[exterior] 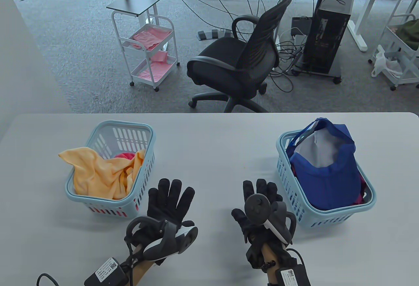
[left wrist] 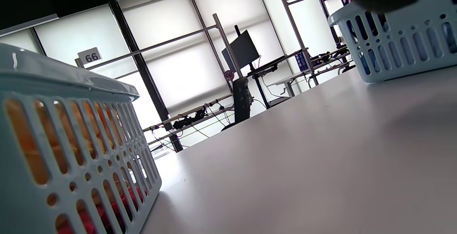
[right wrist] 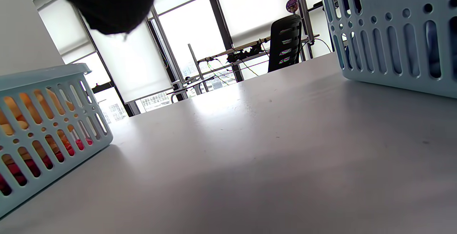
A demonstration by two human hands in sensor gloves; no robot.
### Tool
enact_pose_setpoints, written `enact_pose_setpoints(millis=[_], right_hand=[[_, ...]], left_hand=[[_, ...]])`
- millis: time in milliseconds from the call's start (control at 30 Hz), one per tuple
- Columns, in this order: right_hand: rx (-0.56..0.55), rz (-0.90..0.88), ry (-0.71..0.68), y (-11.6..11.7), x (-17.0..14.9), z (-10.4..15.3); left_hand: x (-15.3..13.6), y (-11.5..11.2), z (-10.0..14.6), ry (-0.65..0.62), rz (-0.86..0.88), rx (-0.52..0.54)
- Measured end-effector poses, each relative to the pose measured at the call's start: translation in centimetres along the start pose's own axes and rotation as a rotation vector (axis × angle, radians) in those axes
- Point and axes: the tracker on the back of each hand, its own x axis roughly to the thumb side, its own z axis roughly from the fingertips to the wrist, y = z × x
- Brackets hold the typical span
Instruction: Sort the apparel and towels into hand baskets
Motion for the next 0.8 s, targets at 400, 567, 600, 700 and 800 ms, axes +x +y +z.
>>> enact_pose_setpoints(millis=[400,567,600,700,800], right_hand=[[-0.043,-0.024,-0.033,-0.08,0.11,0.14],[-0.054,-0.028,-0.038,-0.18,0.17,0.19],[-0.052,-0.029,-0.038,-0.17,0.19,0.19],[-0.048,-0.032,-0.039,-0.13,0.21,0.18],[-0.046,-0.033,-0.039,-0.14,0.22,0.18]], left_hand=[[0.04,-0.22,0.05,0.017,0.028,-0.022],[0.07,-0.12,0.08,0.014,0.028,-0.025],[0.07,-0.12,0.09,0.014,0.032,-0.027],[0.12,-0.16,0.07,0.012,0.034,-0.030],[0.14,-0.14,0.06,0.012,0.031,-0.031]])
